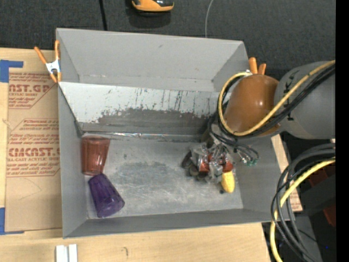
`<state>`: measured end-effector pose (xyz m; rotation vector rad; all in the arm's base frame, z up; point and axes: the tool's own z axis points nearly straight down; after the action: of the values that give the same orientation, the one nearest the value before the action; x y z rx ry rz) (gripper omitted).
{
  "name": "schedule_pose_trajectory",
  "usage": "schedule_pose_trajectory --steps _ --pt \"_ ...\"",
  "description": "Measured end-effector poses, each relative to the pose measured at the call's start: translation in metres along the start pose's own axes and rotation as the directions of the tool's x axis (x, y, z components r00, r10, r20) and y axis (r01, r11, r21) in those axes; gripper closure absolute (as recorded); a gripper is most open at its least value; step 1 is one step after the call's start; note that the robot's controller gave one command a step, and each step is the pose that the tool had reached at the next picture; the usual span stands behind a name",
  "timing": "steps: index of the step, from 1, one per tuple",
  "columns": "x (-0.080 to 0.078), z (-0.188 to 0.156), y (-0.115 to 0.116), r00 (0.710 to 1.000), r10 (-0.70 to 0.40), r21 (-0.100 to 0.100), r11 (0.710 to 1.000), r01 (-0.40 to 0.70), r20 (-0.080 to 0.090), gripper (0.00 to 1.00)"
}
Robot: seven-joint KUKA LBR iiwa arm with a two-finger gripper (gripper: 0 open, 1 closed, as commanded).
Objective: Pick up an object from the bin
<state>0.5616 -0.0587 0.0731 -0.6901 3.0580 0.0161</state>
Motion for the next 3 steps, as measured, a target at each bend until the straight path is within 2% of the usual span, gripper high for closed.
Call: schedule_pose_trajectory --steps 3 --pt "0.0000 0.0000 0.0000 1.000 0.000 -0.001 1.000 0.000 0.001 1.00"
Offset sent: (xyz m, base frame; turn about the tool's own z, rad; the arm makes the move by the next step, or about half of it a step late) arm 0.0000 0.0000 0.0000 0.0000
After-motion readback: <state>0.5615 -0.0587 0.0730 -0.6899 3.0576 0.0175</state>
